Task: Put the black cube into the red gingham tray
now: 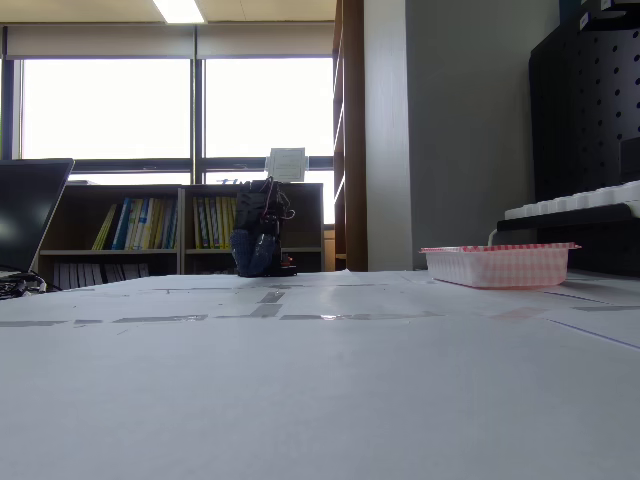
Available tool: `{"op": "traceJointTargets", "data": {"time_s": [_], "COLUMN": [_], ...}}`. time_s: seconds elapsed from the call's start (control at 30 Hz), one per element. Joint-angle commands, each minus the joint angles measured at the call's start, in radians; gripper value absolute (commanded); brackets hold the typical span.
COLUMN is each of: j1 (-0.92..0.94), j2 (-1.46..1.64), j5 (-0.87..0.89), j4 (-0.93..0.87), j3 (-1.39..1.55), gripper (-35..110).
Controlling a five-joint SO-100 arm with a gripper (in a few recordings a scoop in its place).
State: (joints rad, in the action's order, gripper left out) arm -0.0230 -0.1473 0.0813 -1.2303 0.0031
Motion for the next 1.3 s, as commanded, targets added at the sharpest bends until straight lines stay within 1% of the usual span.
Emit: {"op": "traceJointTargets", "data": {"time_s": [0.0,1.27], "j1": [0.0,-0.005], "j2": [-0.035,-0.035], "j5": [-0.014,0.0], "j4": [-0.107,-0.115], "j3": [0.012,0.011], "gripper": [0,0]}}
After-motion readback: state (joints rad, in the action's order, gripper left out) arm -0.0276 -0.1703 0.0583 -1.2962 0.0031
